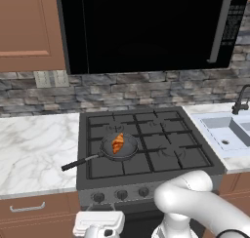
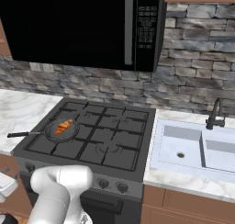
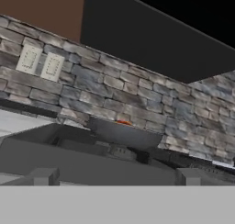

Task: Pick the croissant and place it on the pan. Then turn on the stove to warm the croissant.

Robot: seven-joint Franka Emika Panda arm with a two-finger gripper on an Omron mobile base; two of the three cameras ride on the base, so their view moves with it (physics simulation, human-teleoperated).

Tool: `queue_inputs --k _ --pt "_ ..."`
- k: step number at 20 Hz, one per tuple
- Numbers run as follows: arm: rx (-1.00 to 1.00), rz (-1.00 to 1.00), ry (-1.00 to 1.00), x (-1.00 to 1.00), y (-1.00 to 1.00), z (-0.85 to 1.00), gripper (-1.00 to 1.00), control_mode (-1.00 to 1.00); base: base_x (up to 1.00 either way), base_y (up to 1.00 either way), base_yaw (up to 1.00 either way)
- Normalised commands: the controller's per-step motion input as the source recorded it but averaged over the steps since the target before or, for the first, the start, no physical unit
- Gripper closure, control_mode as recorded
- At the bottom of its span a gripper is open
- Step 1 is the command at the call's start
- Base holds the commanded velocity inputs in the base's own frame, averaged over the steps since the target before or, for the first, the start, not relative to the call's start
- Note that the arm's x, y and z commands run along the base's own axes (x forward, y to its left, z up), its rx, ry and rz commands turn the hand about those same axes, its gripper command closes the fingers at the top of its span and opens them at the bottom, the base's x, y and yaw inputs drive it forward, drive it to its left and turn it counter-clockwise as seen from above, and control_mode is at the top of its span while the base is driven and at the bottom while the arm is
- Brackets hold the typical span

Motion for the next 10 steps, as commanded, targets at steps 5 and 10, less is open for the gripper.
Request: queue_inputs --k 5,10 --pt "0.00 0.00 0.00 0.17 0.00 -0.26 -1.00 -1.00 0.00 0.00 0.00" --pt "0.00 0.00 0.00 0.17 0.00 -0.28 -1.00 -1.00 0.00 0.00 0.00"
